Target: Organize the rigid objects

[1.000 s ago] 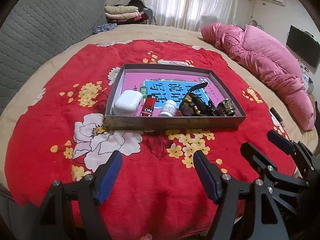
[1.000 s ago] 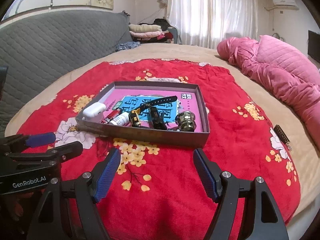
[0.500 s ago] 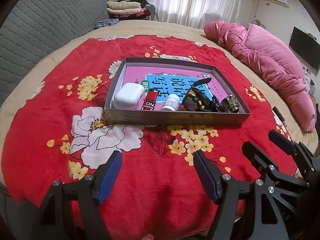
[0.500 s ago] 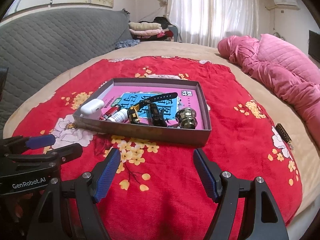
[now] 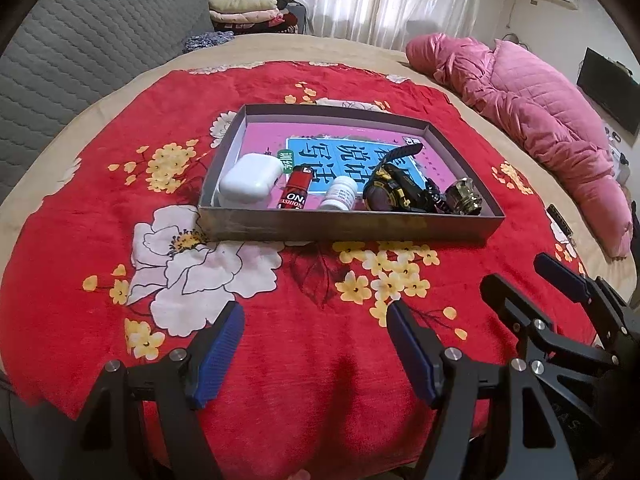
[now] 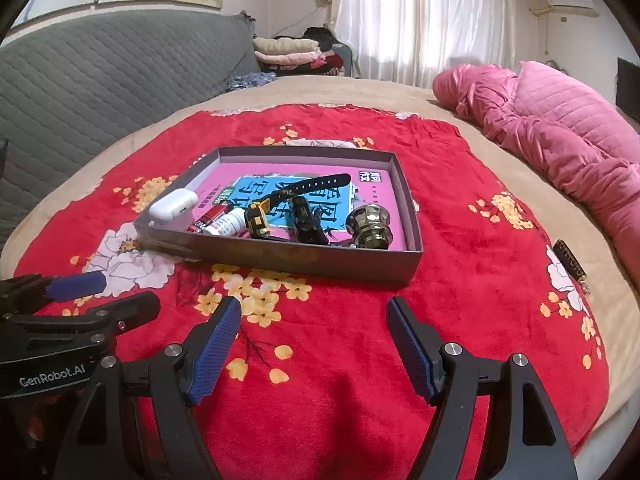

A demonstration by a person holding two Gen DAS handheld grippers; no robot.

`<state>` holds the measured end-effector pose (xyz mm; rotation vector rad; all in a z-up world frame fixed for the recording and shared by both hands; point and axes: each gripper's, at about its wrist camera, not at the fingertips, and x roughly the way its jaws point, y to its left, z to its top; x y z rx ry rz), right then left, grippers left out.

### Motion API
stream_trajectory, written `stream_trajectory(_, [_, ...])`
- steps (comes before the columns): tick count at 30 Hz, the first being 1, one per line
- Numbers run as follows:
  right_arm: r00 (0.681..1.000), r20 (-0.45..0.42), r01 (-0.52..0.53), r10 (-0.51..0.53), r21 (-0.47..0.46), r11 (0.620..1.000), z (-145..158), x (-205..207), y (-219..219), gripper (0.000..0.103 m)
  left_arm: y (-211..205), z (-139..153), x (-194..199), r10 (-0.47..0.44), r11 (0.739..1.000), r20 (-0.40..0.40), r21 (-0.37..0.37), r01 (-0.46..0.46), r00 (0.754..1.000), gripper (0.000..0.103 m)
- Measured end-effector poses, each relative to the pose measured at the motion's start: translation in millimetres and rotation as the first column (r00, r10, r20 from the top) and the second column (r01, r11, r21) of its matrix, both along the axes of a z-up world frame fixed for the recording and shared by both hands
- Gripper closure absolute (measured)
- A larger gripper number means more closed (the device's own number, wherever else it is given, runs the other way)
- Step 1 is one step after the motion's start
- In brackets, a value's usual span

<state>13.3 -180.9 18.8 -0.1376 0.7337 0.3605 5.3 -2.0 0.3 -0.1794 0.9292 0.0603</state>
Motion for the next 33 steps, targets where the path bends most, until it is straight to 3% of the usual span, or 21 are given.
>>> stream_trajectory(33, [0.999,-0.029,0.023,-0.023,-0.013,1.0,-8.9,6.6,-3.3,0.027,6.2,-8.7,2.6,0.01,1.0,-0.015,-0.005,-0.01,1.0,0.03])
